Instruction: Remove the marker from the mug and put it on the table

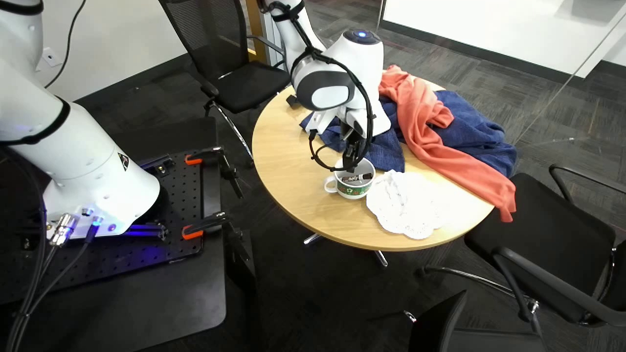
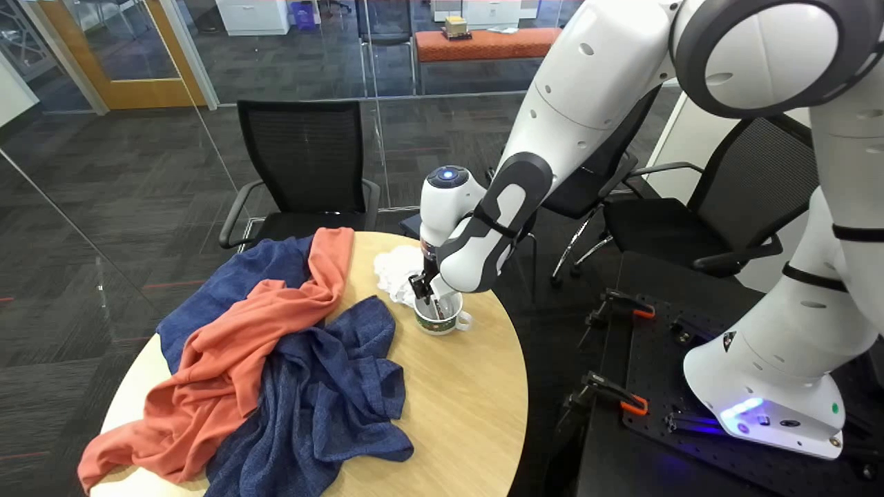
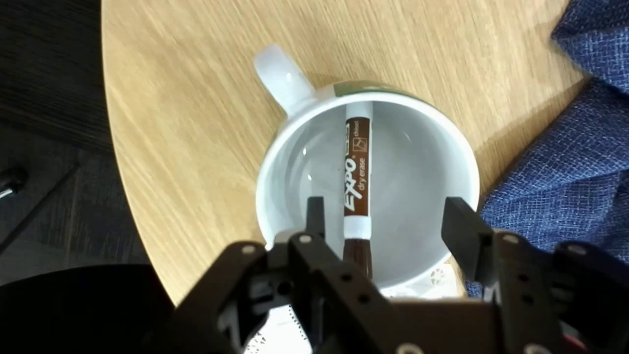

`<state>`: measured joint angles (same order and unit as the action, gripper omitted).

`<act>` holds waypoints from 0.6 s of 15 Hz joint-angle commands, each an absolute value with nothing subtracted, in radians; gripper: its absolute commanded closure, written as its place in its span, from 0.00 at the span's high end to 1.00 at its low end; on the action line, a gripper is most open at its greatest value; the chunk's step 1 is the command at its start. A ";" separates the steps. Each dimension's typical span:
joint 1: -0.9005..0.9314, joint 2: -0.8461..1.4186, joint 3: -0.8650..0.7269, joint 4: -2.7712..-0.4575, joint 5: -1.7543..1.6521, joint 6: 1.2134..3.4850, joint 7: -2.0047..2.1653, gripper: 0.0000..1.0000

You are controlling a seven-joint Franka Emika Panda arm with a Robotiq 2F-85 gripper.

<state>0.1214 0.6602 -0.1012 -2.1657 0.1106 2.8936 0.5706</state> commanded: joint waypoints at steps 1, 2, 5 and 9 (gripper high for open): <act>0.117 0.713 -0.107 -2.110 0.140 2.911 0.520 0.65; 0.119 0.726 -0.111 -2.099 0.138 2.909 0.521 0.65; 0.127 0.759 -0.127 -2.070 0.135 2.909 0.527 0.60; 0.128 0.800 -0.143 -2.035 0.135 2.913 0.527 0.58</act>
<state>0.1218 0.7653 -0.1273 -2.0712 0.1107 2.8944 0.5687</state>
